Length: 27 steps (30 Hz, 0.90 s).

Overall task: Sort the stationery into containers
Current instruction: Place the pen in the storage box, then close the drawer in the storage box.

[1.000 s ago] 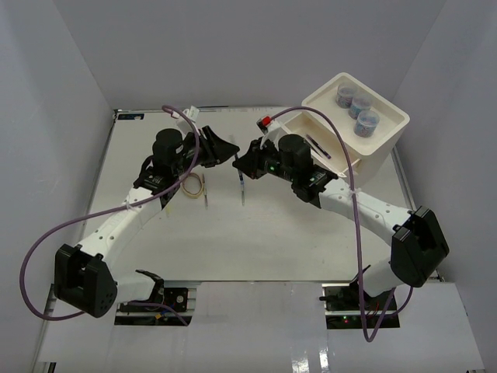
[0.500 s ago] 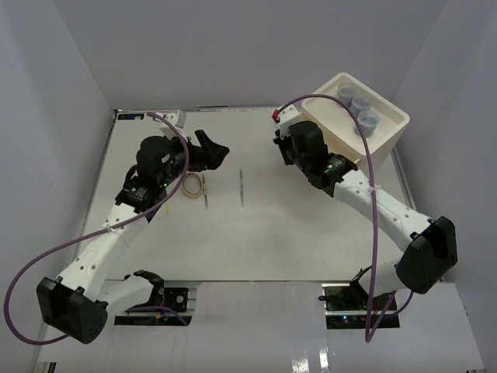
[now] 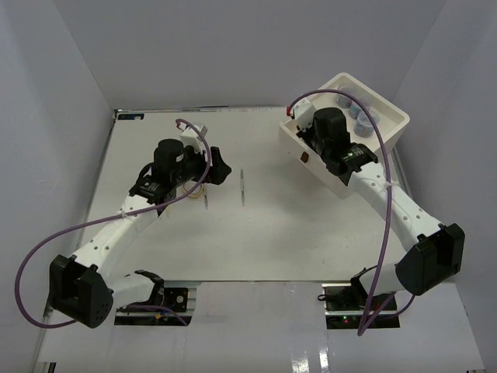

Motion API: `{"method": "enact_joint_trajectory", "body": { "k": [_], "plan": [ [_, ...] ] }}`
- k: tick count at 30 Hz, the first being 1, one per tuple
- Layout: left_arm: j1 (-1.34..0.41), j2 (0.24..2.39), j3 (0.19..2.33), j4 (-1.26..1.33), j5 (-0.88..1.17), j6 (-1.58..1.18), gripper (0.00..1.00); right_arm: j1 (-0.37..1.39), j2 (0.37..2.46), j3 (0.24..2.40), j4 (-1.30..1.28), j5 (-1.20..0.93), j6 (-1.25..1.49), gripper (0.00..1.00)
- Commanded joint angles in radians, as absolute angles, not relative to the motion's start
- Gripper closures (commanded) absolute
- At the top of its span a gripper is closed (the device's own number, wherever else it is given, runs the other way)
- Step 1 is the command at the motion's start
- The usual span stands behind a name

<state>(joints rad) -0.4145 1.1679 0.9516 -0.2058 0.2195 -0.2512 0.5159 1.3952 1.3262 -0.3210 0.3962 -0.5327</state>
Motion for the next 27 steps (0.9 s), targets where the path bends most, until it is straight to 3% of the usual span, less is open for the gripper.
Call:
{"method": "enact_joint_trajectory", "body": {
  "k": [1,4,7,17,24,27],
  "plan": [
    [-0.422,1.209,1.034,-0.210,0.291,-0.225,0.02,0.506,1.405,1.339,-0.331,0.348,-0.588,0.54],
    [-0.443,1.272,1.072,-0.203,0.293,-0.244,0.02,0.506,1.402,1.356,-0.353,0.321,-0.572,0.30],
    [-0.494,1.339,1.123,-0.183,0.263,-0.259,0.02,0.497,1.382,1.376,-0.353,0.308,-0.542,0.26],
    [-0.669,1.629,1.316,-0.072,0.143,-0.273,0.02,0.290,1.399,1.473,-0.357,-0.043,-0.319,0.24],
    [-0.722,1.805,1.504,-0.052,0.103,-0.219,0.02,0.158,1.456,1.493,-0.356,-0.219,-0.200,0.45],
    [-0.733,1.861,1.546,-0.054,0.089,-0.196,0.02,0.147,1.471,1.488,-0.353,-0.236,-0.169,0.46]
  ]
}}
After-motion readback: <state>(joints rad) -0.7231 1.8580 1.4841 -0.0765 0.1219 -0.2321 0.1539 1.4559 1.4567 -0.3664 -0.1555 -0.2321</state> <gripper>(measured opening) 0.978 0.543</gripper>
